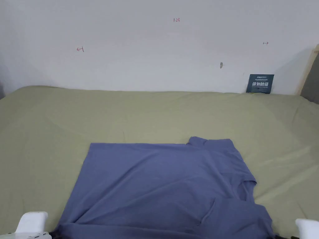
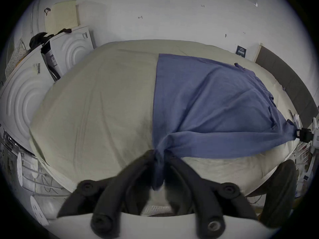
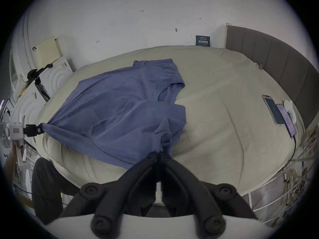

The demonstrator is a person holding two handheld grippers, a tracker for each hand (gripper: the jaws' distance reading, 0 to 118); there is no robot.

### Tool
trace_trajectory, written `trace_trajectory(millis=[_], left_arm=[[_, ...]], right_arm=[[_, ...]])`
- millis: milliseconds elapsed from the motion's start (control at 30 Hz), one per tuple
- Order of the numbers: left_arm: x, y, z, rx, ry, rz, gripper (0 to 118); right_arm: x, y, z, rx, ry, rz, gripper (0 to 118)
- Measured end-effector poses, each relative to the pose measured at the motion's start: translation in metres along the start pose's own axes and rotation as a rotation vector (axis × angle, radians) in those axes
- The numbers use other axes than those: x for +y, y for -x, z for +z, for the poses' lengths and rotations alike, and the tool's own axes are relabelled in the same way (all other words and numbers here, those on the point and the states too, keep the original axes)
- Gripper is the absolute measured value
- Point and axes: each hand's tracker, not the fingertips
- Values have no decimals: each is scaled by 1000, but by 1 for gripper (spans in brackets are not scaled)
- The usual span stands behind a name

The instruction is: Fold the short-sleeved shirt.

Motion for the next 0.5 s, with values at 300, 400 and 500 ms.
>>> trace_trajectory(millis=[300, 400, 500], left_arm=[[12, -8, 70, -11, -185, 76, 111], [11, -13, 85, -23, -250, 92, 52], [6, -19, 96, -22, -272, 56, 0]], right_arm=[[17, 23, 45, 6, -171, -24, 69], [14, 32, 62, 19, -245, -5, 51], [-1, 41, 71, -56, -285, 58, 0]])
